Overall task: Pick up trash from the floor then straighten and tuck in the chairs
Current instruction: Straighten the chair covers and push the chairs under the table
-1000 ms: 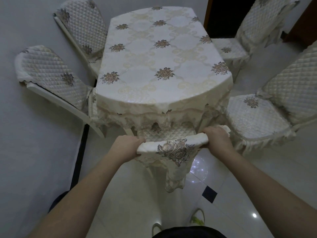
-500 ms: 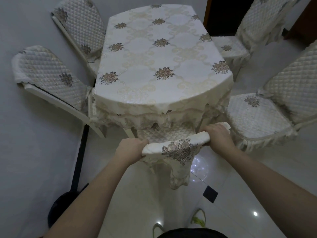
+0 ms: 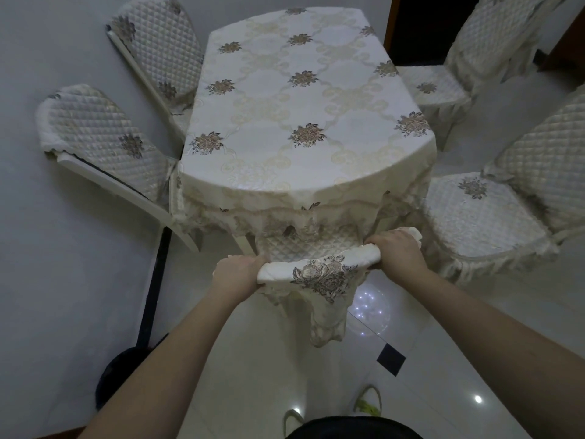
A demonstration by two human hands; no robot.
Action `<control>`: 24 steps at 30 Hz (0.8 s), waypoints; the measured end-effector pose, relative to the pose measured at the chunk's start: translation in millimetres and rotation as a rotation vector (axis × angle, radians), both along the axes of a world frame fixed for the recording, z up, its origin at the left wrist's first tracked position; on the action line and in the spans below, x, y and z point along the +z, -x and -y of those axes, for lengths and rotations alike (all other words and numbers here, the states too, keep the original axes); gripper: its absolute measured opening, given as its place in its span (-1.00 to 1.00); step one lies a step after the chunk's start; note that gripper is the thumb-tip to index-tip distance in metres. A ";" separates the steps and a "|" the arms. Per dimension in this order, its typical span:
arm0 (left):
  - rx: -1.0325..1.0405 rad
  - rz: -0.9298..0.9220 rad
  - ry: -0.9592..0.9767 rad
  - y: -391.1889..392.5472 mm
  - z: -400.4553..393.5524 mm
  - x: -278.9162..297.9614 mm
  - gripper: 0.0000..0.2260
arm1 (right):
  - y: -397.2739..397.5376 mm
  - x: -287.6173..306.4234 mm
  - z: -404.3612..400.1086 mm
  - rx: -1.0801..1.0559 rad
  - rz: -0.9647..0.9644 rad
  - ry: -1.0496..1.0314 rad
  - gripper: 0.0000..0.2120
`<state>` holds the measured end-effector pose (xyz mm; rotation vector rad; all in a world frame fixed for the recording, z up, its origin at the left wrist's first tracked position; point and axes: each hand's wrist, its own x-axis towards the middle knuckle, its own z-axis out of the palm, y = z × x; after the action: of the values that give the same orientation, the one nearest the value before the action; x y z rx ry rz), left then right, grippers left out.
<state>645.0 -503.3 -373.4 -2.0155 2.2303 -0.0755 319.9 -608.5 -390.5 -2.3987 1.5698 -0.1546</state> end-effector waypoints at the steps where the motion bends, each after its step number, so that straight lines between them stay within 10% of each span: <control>1: 0.009 0.004 -0.022 0.7 -0.2 1.8 -0.82 | 0.1 0.0 0.6 0.000 -0.006 -0.007 -0.73; 24: 0.006 -0.056 -0.002 18.1 -21.1 3.8 -0.84 | 12.1 17.2 -23.6 -0.003 -0.090 -0.032 -0.79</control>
<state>626.9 -482.2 -369.6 -2.0483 2.2557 -0.0157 307.8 -585.0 -373.4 -2.4099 1.6019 -0.0225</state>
